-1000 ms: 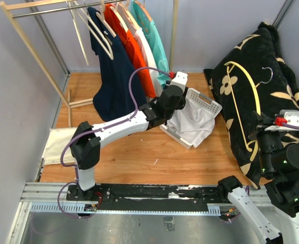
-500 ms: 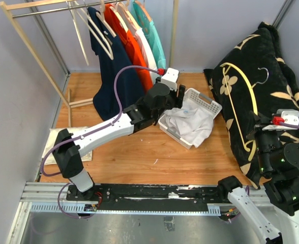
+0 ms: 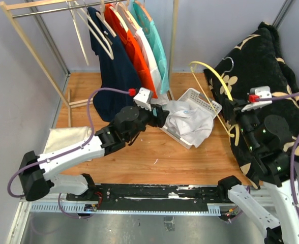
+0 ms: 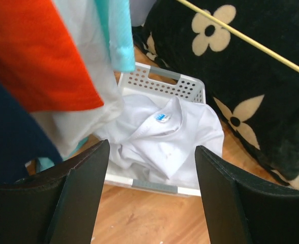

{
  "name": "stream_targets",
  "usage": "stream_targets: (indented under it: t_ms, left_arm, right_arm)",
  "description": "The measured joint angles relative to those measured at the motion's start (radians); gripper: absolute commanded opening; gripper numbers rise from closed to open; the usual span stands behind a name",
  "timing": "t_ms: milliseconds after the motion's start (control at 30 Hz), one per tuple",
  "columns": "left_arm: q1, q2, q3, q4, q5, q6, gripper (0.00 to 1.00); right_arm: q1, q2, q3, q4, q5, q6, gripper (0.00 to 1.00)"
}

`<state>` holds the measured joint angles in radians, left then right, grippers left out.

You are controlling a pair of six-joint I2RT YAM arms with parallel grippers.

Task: Remove the t-shirt from the hanger
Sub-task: Place the T-shirt in the bin, then place the hanger on the clothesline.

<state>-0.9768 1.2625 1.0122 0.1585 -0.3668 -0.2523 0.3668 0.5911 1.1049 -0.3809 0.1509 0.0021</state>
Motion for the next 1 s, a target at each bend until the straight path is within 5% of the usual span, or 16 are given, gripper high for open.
stream_targets:
  t_ms: [400,1000]
  left_arm:
    - [-0.003,-0.282,-0.240,-0.004,0.029,-0.075,0.73]
    - [-0.003,-0.640,-0.391,-0.145,-0.008,-0.116,0.74]
  right_arm:
    - [0.000,0.298,0.145,0.185,-0.177,0.054,0.01]
    - [0.009,0.726,0.483,0.422,-0.282,0.027,0.01]
